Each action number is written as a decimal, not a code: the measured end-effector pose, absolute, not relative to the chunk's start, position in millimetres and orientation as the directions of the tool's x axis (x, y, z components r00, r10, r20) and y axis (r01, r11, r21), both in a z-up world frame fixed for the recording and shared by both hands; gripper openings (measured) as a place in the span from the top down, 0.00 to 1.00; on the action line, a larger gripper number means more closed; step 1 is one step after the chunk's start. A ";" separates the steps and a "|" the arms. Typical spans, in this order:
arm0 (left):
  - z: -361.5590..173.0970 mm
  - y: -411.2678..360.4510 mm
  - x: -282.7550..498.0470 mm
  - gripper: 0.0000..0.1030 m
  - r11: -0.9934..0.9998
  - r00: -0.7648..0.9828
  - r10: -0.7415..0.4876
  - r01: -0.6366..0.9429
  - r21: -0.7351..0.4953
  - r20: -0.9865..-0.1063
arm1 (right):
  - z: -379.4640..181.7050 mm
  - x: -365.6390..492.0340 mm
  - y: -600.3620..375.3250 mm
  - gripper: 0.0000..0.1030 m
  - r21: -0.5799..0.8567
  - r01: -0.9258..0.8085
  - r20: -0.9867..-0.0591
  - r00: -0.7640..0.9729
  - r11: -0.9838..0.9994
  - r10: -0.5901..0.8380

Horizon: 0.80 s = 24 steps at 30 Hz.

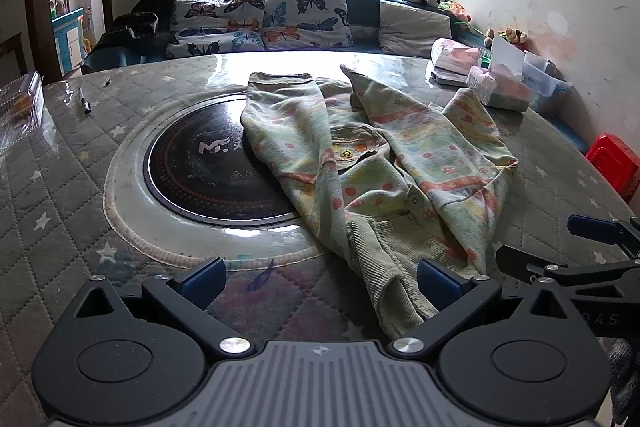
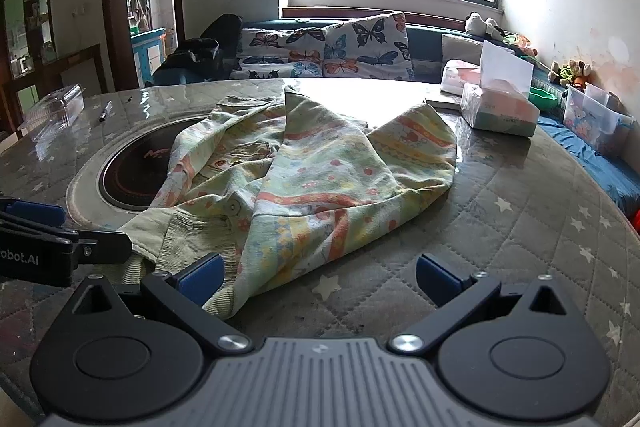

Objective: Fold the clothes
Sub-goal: 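Move both grippers toward the crumpled green striped shirt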

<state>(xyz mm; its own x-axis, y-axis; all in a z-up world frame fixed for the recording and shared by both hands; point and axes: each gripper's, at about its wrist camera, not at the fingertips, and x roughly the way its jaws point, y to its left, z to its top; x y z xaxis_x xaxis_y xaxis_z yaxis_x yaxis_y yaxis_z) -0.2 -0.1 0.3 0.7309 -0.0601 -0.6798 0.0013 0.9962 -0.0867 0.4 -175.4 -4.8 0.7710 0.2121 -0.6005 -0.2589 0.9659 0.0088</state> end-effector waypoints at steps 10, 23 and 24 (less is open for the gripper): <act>-0.3 -5.7 -3.3 0.00 0.996 0.727 -0.059 0.000 -0.086 -0.684 | -3.4 -0.8 -176.9 0.00 0.011 -0.248 -0.593 0.779 0.969 0.206; 0.5 -7.4 -1.5 0.00 0.997 0.719 -0.056 0.004 -0.076 -0.693 | -6.1 1.1 -176.7 0.00 0.026 -0.256 -0.595 0.773 0.966 0.220; 0.2 -7.4 -0.8 0.00 0.997 0.718 -0.056 0.005 -0.076 -0.694 | -6.3 1.8 -176.5 0.00 0.025 -0.257 -0.596 0.772 0.966 0.221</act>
<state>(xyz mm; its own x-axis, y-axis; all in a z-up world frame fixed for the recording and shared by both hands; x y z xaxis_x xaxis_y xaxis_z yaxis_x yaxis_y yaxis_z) -0.8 -7.4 0.2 0.7180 -0.0561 -0.6937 0.0045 0.9971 -0.0759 1.8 -176.5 -6.3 0.7720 0.2211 -0.5960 -0.2573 0.9660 0.0250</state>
